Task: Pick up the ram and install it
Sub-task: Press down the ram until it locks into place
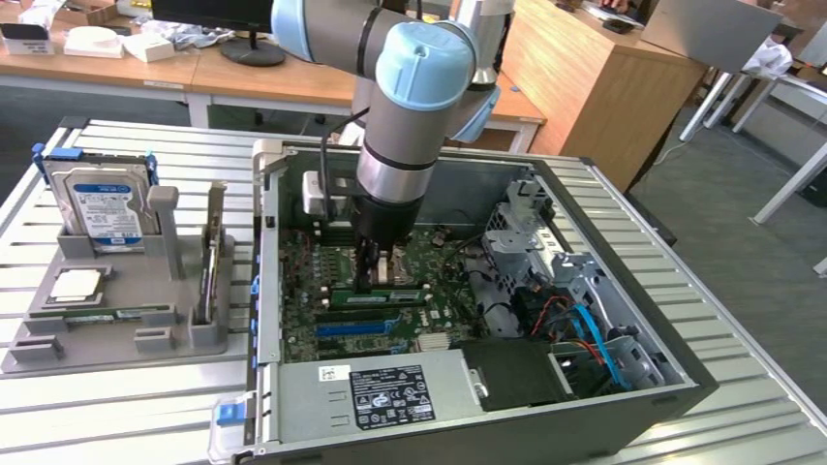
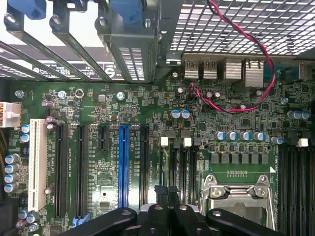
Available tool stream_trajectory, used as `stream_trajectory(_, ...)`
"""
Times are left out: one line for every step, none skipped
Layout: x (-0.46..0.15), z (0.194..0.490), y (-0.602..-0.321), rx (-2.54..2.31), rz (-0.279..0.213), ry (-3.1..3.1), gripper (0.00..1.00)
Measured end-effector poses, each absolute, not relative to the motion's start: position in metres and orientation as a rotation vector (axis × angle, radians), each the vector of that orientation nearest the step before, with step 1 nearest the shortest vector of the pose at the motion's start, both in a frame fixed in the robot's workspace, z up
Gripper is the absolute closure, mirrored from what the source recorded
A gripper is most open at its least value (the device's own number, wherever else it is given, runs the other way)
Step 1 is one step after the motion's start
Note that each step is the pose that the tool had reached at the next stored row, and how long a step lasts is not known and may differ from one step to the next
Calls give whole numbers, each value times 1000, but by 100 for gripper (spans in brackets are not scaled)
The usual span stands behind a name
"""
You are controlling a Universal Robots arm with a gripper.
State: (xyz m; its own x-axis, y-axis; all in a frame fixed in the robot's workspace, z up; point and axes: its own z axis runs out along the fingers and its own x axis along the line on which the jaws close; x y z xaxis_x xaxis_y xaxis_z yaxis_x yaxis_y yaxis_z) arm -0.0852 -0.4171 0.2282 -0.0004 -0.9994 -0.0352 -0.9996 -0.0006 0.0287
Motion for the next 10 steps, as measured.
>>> stream_trajectory(-85, 228, -417, -2218, 71, 2218, 90)
stream_trajectory(-85, 227, -417, -2218, 71, 2218, 90)
stream_trajectory(-85, 227, -417, -2218, 71, 2218, 90)
stream_trajectory(-85, 227, -417, -2218, 71, 2218, 90)
stream_trajectory(-85, 226, -417, -2218, 71, 2218, 90)
stream_trajectory(-85, 226, -417, -2218, 71, 2218, 90)
stream_trajectory(-85, 226, -417, -2218, 71, 2218, 90)
stream_trajectory(-85, 226, -417, -2218, 71, 2218, 90)
stream_trajectory(-85, 226, -417, -2218, 71, 2218, 90)
stream_trajectory(-85, 226, -417, -2218, 71, 2218, 90)
